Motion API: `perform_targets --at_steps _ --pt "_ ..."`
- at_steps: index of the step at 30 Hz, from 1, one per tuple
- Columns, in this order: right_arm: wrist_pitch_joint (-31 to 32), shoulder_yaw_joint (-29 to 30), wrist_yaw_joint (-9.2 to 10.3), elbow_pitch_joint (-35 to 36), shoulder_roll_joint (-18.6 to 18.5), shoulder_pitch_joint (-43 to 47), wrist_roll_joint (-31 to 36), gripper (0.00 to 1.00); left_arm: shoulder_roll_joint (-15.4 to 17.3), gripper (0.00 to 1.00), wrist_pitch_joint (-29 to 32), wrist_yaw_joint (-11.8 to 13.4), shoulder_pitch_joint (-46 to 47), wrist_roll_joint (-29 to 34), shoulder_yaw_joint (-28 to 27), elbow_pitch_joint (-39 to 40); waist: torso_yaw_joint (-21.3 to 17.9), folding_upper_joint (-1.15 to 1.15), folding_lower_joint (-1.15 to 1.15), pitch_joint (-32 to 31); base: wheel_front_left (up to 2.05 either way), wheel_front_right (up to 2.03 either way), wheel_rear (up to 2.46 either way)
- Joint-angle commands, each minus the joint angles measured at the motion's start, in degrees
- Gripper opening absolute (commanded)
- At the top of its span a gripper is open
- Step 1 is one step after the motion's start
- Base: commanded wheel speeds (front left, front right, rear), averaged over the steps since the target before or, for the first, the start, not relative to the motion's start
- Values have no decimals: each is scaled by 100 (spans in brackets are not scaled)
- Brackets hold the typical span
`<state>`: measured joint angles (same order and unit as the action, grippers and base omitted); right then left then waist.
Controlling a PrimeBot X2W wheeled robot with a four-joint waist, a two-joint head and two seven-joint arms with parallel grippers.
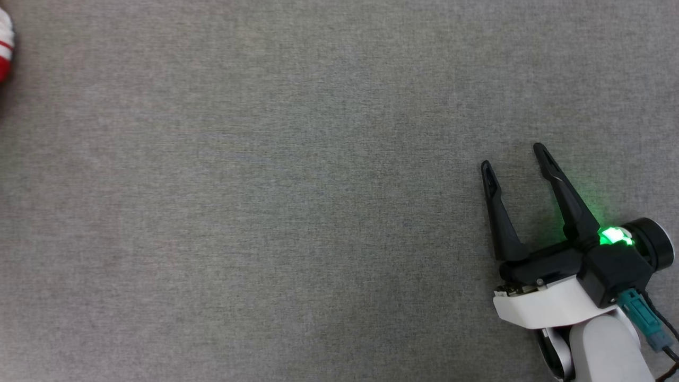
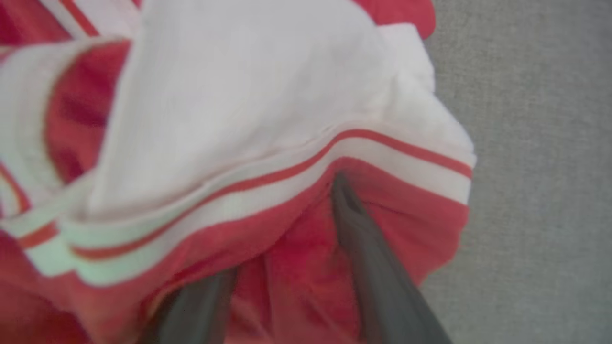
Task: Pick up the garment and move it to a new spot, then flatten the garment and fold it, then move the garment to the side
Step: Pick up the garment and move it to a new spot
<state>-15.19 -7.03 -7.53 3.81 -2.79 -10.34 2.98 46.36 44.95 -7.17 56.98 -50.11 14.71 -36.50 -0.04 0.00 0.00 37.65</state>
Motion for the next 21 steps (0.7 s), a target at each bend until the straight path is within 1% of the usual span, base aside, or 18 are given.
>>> perform_targets --at_steps 1,3,6,9,12,17,19,20,21 --pt "7 23 8 -113 -17 -14 -26 100 -176 0 181 -16 -225 -34 200 -132 -26 0 0 46 0 0 0" --pt "16 -1 8 -148 -17 -10 -28 100 -228 0 256 -21 -300 -118 273 -132 -4 0 0 62 0 0 0" --pt "17 -49 7 -215 -14 -36 15 100 -312 0 146 -30 -375 -188 333 -121 48 0 0 38 0 0 0" --pt "16 -70 6 -279 -13 -67 32 100 -301 0 -96 -35 -410 -229 365 -83 102 0 0 -85 0 0 0" --pt "13 -79 6 -328 -8 -52 36 100 -220 0 -424 -36 -411 -261 418 31 157 0 0 -321 0 0 0" --pt "-1 -92 6 -458 -9 69 -47 100 -75 0 -1302 -31 -406 -335 574 419 239 0 0 -942 0 0 0" --pt "-1 -88 6 -523 -9 136 -102 100 -10 0 -1789 -31 -434 -308 697 640 269 0 0 -1231 0 0 0" --pt "-1 -84 6 -592 -9 269 -199 100 115 0 -2392 -31 -497 -236 962 873 305 0 0 -1679 0 0 0" --pt "-1 -77 6 -620 -9 325 -230 100 139 0 -2538 -31 -518 -243 1062 961 315 0 0 -1822 0 0 0"
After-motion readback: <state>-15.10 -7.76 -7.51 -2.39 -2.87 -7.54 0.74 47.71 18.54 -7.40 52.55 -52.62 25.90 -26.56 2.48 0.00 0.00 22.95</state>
